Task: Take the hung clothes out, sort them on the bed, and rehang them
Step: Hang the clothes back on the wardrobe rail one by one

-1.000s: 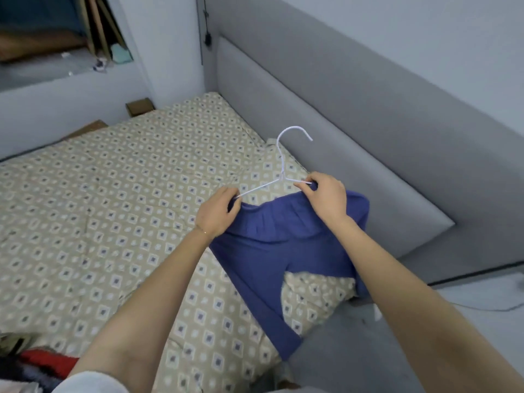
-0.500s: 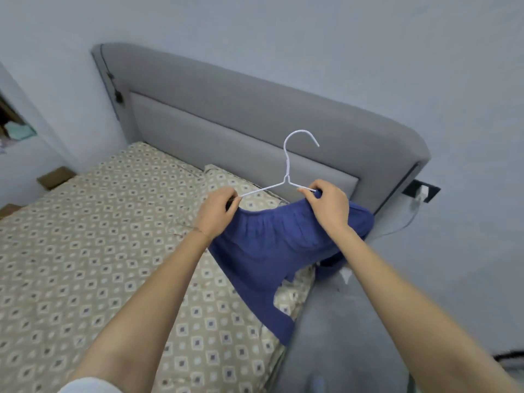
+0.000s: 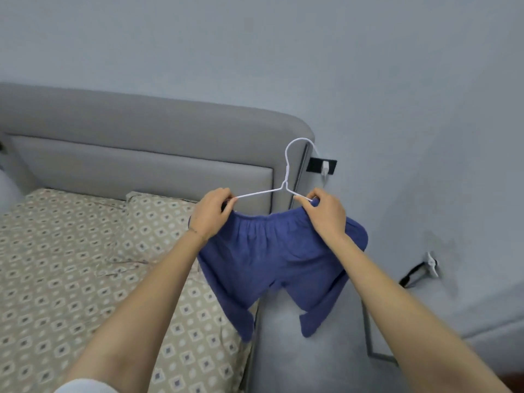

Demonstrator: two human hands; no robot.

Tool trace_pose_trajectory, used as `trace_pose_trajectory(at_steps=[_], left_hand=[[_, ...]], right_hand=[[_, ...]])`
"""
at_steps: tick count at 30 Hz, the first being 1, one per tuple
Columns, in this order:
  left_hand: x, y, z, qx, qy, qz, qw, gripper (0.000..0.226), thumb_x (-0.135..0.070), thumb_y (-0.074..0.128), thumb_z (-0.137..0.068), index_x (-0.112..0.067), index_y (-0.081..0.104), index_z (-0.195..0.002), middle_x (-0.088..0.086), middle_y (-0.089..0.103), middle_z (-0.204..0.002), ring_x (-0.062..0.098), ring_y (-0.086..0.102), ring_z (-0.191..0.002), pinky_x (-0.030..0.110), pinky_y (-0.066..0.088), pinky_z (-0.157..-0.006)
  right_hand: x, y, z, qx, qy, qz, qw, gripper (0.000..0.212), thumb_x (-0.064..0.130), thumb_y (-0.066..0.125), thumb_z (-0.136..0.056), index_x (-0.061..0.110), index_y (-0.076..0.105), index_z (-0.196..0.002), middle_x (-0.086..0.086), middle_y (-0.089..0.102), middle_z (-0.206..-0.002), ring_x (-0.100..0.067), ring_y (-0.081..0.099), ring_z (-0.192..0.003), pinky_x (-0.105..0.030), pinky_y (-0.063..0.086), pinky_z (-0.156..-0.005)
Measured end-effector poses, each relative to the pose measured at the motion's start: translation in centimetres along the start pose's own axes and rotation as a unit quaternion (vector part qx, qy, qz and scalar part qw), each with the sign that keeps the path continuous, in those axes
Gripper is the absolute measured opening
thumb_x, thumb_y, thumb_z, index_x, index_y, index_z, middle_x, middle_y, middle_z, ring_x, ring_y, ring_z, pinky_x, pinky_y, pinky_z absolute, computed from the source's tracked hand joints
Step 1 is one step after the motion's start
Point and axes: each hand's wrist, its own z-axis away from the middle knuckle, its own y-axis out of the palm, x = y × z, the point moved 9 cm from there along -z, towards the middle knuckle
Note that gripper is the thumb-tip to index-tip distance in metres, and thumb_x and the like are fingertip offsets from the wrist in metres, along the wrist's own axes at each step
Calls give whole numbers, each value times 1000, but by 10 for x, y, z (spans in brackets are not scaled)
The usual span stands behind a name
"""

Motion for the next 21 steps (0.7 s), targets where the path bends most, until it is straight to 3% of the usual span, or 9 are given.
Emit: trace_pose_trajectory(at_steps=[4, 10, 16, 21], left_hand=[[-73, 48, -6, 22, 44, -1, 999, 22, -28, 50, -101, -16, 54, -83, -1, 58, -80, 24, 55, -79, 40, 46, -66], [-184, 130, 2, 74, 119, -2, 990, 17, -27, 47, -103, -18, 53, -89, 2, 60, -88, 28, 58, -88, 39, 46, -67], [-308, 200, 17, 103, 179, 29, 978, 24, -35, 42, -103, -18, 56, -92, 2, 64, -87, 30, 61, -83, 39, 47, -68], [-423, 249, 35, 125, 235, 73, 961, 32, -36, 38, -100, -14, 61, -100, 6, 66, -88, 32, 61, -79, 38, 46, -67]], right_hand=[[-58, -65, 25, -29, 34, 12, 999, 38, 51, 63, -89, 18, 53, -73, 4, 56, -68, -21, 54, -69, -29, 34, -59], [-147, -163, 76, -70, 84, 54, 992, 36, 52, 62, -89, 17, 56, -80, 4, 60, -75, -21, 51, -70, -31, 33, -60], [-231, -268, 125, -122, 122, 74, 982, 38, 54, 62, -89, 17, 56, -81, 5, 61, -76, -19, 58, -72, -31, 41, -60], [-302, -359, 171, -179, 165, 88, 966, 41, 53, 63, -89, 14, 54, -79, 4, 60, -75, -22, 56, -72, -31, 33, -57]])
